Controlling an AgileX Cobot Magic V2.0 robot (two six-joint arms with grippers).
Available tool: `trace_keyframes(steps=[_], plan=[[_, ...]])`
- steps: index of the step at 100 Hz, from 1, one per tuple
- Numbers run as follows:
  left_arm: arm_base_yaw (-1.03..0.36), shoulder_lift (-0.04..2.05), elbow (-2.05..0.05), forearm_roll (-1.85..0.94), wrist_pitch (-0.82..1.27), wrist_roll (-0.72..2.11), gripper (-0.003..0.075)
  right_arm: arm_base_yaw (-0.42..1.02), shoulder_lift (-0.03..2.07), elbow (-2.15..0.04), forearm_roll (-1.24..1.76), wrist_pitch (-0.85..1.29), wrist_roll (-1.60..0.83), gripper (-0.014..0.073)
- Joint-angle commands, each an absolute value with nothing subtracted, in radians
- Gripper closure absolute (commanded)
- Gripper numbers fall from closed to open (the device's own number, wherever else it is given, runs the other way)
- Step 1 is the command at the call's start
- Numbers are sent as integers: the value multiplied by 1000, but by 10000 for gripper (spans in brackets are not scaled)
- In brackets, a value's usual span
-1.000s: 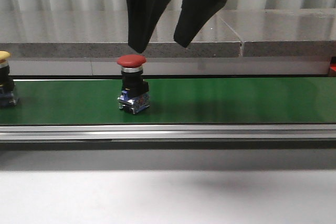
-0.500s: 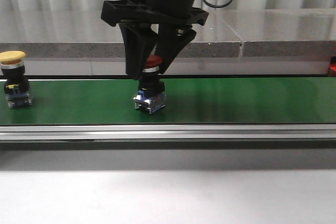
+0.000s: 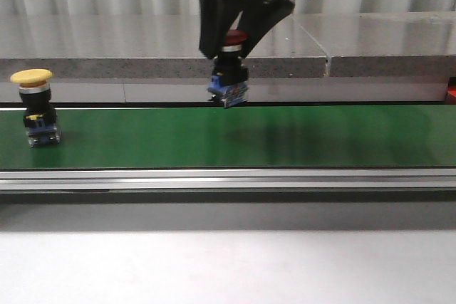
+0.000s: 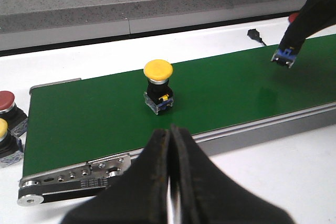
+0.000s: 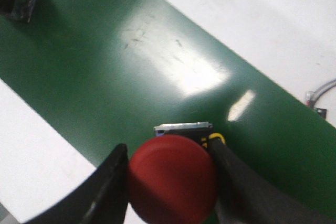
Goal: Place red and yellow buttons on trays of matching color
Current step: 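Lower the right gripper onto the red button on the belt and grasp, then carry the red button to the red tray and open the right gripper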
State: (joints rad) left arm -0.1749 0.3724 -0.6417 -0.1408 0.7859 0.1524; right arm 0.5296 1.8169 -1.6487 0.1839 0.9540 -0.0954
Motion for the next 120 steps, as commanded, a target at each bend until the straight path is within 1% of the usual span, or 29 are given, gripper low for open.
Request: trace_keyframes(steps=[1,17,33,51,68,91,120], plan=[[-183,378,-668,-161,719,150,741,475,1708,-1620,192,890,-69,464],[-183,378,-668,-161,719,150,741,339,1613,-1512,192,859,-57,464],[-183,378,-668,-161,719,150,741,148,1540,-1424,190,838,-57,464],[-183,378,-668,-161,719,150,741,-93,1525,-1412,177,840,-58,464],[-183,378,-668,-161,719,150,741,-250,1528,-1412,177,803,-58,464],[-183,378,-668,-161,719,150,741,-371,1580,-1412,177,784,-58,464],[-183,378,-668,-161,719,150,741,-435,1661,-1412,177,753,-36,464]])
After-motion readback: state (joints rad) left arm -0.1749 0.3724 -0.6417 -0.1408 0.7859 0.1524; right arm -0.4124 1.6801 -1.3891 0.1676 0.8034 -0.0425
